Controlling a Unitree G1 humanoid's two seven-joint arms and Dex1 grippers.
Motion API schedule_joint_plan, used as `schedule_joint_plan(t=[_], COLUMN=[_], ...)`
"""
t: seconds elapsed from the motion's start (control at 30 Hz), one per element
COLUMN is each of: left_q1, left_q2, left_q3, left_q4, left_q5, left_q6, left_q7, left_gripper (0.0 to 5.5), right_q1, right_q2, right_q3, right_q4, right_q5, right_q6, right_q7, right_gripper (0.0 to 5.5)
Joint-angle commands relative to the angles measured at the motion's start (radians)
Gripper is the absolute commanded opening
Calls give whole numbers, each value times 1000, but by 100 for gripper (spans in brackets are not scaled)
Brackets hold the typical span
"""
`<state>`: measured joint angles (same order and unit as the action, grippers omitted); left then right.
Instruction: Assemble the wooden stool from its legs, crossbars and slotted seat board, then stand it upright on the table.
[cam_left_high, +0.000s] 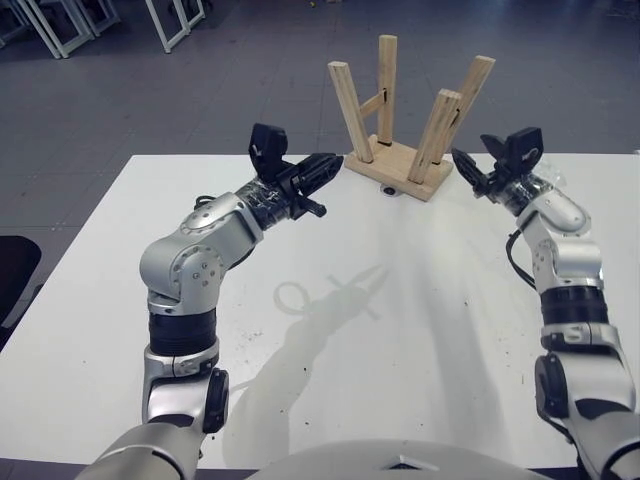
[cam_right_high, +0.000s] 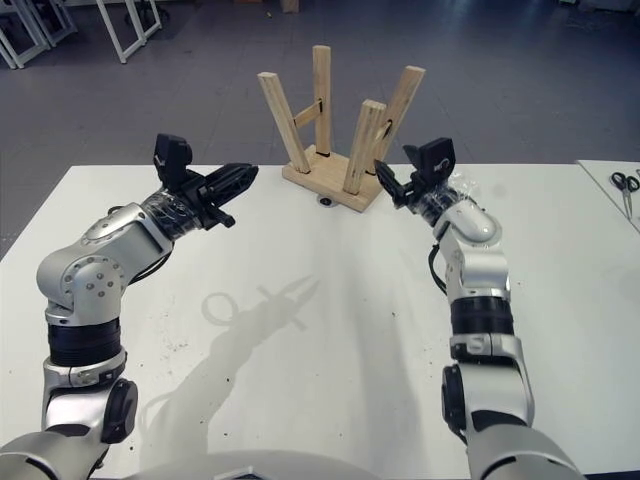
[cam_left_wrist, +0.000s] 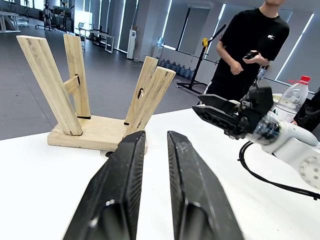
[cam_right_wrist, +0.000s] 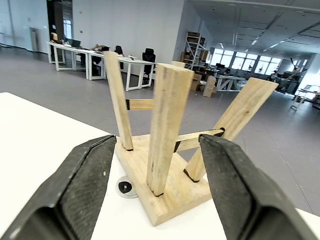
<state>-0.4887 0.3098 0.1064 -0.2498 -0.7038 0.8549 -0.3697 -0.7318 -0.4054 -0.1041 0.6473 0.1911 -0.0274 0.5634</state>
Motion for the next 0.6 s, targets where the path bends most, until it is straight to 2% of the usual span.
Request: schedule_joint_plan(t=[0.03,0.23,0.37,0.5,0.6], left_q1=[11,25,26,39,44], left_q2=[2,-1,-3,-19,-30], left_q3=[-23,-42,-47,-38,-39], left_q4=[2,-7,-5,-12,-12], left_q5=[10,13,16,28,40], left_q6=[12,15,16,-2,-23], left_q7=[-8,-13,-12,14,25], left_gripper=[81,81,81,81,81], right_q1=[-172,-281,-302,-235,-176], right_q2=[-25,-60,-66,-5,46], right_q3=[2,-6,-22,-18,-28], right_q4=[327,568,603,579,525], right_q5=[-65,-120,-122,-113,-87], right_q6=[-139,-245,-265,-264,-271], right_q7=[0,-14,-22,5,19], right_gripper=[304,304,304,304,251])
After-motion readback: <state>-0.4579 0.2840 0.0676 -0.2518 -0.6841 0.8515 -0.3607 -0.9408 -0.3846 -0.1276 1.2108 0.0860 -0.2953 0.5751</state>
